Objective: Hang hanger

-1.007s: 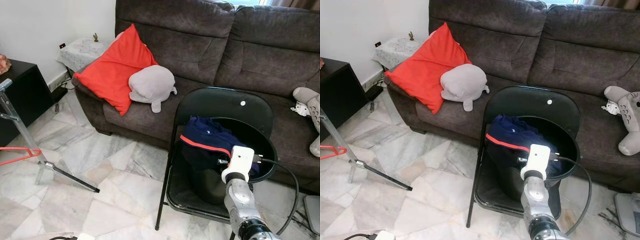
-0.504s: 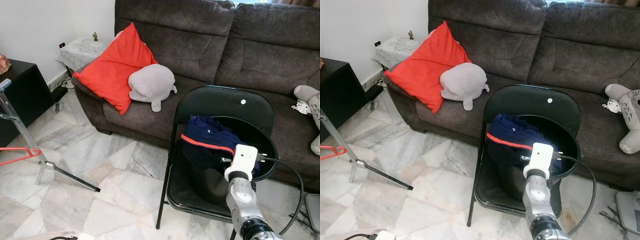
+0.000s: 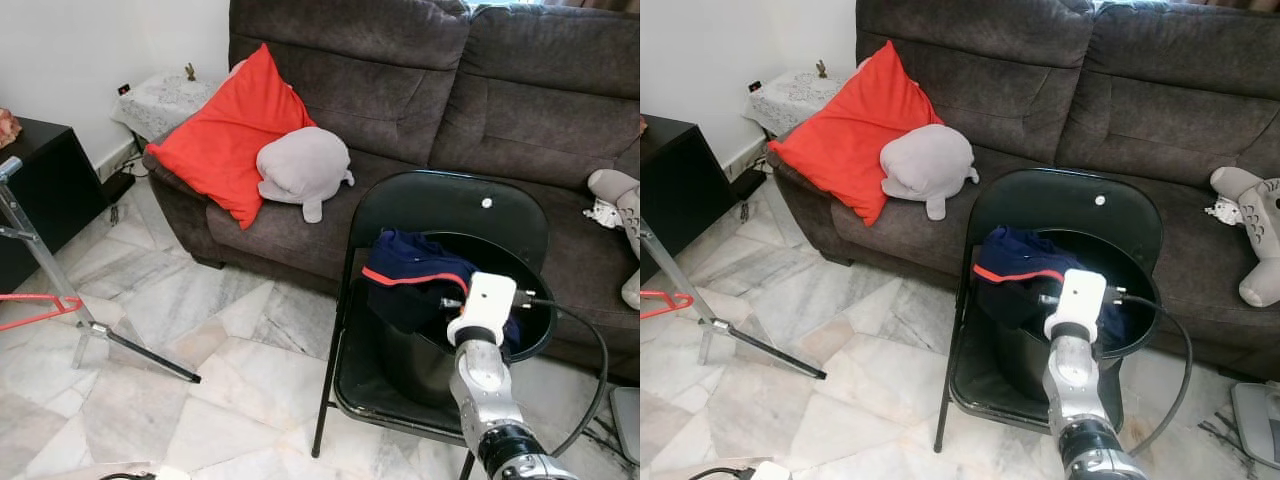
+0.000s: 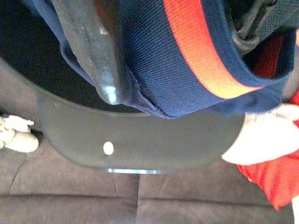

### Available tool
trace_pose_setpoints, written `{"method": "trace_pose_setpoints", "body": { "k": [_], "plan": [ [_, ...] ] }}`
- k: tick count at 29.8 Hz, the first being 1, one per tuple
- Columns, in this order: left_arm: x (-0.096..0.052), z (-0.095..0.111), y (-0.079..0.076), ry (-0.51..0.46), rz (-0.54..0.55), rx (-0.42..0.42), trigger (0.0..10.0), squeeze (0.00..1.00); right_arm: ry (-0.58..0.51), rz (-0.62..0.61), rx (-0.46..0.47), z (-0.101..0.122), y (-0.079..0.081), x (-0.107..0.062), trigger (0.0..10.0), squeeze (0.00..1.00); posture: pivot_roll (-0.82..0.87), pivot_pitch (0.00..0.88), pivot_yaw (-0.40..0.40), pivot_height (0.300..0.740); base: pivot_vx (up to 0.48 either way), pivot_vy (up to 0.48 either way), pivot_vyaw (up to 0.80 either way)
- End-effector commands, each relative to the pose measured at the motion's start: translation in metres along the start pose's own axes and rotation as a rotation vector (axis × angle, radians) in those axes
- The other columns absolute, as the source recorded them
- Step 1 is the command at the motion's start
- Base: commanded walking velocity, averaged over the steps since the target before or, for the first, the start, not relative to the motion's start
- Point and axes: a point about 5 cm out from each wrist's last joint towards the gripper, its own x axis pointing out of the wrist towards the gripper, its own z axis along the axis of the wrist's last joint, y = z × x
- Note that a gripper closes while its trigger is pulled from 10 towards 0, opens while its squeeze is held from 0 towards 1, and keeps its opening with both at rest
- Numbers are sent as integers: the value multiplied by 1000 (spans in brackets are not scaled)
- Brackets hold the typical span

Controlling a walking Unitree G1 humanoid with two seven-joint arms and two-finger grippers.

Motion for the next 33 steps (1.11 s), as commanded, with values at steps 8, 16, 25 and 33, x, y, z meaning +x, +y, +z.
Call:
{"method": "trace_pose_setpoints", "body": {
  "k": [8, 16, 25, 33],
  "plan": [
    [-2, -8, -1, 28, -11, 22, 10000, 0, -172, -31, 19, 53, -8, 22, 0, 0, 21, 76, -10, 740, 0, 0, 0],
    [-2, -7, -2, 31, -14, 21, 10000, 0, -210, 1, -2, 76, -14, 30, 0, 0, 10, 68, -11, 740, 0, 0, 0],
    [-1, -7, -2, 31, -13, 15, 10000, 0, 42, 179, -96, 31, 11, 13, 0, 0, 16, 78, -19, 740, 0, 0, 0],
    [-2, -8, -1, 37, -13, 17, 10000, 0, 87, 185, -23, 20, 9, -29, 0, 0, 1, 89, -24, 740, 0, 0, 0]
  ]
}}
